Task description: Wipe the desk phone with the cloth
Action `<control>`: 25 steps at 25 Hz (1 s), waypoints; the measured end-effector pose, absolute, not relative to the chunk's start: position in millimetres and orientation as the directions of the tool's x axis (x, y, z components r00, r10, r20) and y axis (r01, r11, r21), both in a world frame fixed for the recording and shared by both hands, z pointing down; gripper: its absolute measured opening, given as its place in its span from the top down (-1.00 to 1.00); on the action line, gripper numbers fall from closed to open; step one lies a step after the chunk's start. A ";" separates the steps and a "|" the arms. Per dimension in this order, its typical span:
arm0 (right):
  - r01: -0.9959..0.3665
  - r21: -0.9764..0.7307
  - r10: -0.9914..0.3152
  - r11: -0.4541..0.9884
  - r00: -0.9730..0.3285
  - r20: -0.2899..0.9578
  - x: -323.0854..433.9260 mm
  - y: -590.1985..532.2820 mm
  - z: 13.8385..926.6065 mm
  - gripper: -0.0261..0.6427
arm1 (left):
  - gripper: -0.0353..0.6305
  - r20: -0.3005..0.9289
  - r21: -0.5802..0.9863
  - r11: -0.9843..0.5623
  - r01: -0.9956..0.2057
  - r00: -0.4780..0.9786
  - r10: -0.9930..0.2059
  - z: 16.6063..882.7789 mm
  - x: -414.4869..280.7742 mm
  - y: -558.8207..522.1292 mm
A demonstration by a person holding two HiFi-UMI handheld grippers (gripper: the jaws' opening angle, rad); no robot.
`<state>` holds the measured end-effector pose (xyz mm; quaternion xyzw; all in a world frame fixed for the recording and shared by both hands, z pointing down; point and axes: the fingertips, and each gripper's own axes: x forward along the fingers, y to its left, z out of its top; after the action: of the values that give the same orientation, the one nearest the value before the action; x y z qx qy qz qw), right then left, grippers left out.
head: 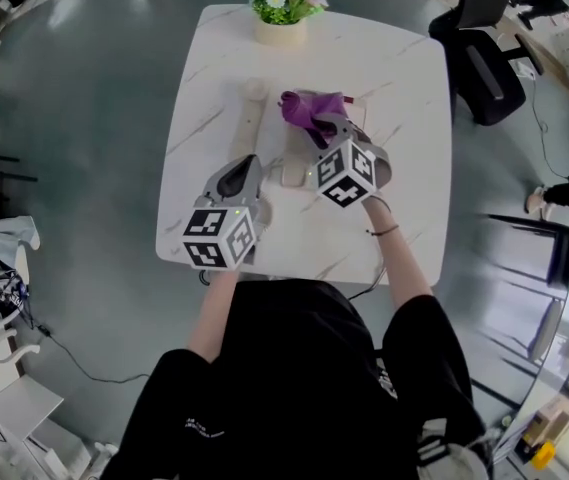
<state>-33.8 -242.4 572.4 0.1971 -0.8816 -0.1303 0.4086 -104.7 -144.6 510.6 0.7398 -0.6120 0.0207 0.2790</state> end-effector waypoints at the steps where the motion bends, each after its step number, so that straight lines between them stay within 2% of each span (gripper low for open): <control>1: -0.239 0.389 -0.452 0.890 -0.588 0.671 -33.3 -240.5 572.0 0.81 | 0.90 0.371 0.387 -0.095 -0.917 0.249 -0.895 509.3 -105.1 -144.3; 25: -0.187 0.307 -0.357 0.933 -0.582 0.731 -27.8 -185.8 585.7 0.81 | 0.90 0.353 0.386 -0.113 -0.915 0.260 -0.899 497.2 -112.1 -136.4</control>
<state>-27.8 -185.8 585.7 0.1537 -0.8840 -0.0986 0.4304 -112.1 -136.4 497.2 0.7460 -0.6080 0.0153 0.2714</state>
